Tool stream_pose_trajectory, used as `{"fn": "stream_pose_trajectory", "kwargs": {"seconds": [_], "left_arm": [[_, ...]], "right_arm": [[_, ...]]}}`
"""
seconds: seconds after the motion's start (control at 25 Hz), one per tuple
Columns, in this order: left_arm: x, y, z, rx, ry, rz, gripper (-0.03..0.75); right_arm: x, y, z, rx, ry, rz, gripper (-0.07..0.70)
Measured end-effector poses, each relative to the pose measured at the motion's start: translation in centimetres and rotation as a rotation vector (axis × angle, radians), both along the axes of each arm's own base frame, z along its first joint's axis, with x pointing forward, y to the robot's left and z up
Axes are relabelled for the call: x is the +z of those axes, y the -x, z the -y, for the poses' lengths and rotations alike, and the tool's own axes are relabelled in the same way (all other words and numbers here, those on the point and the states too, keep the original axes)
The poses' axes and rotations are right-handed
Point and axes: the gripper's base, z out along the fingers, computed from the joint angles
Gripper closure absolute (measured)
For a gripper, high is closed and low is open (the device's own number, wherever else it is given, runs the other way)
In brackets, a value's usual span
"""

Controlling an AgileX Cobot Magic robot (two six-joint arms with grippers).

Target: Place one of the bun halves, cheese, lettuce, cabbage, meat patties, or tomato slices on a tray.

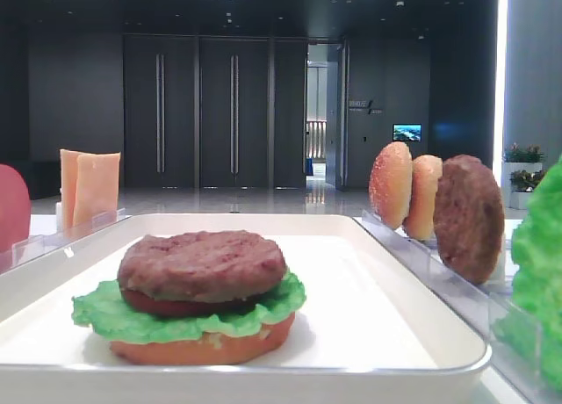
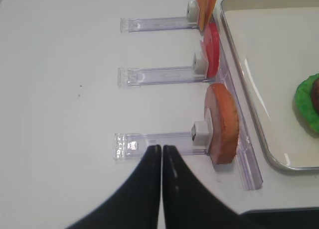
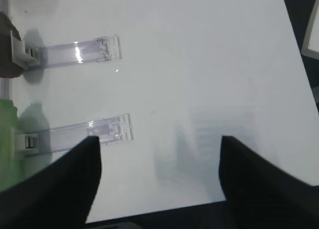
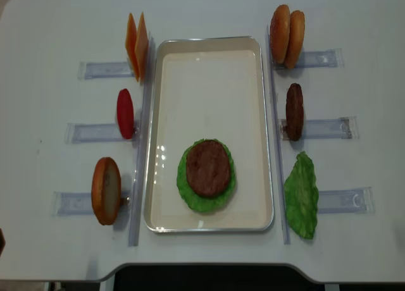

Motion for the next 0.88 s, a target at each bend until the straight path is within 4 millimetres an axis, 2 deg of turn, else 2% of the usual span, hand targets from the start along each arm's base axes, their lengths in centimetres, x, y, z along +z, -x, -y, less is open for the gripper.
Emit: {"fn": "stream_pose_trajectory", "kwargs": {"seconds": [0.28,0.56,0.72,0.88], "left_arm": [[0.0,0.0,0.0,0.000,0.000,0.000,0.716],[0.0,0.0,0.0,0.004,0.007,0.000,0.716],[0.0,0.0,0.0,0.004,0.008,0.000,0.716],[0.0,0.0,0.0,0.005,0.010,0.000,0.716]], "right_arm": [[-2.6,4.7,-0.4,0.000,0.011,0.119,0.154],[-3.7,8.7,-0.8,0.018,0.050,0.342,0.154],[-4.6,10.0,-0.9,0.030,0.073,0.428,0.154],[-5.9,9.5,-1.0,0.042,0.055,0.386,0.154]]}}
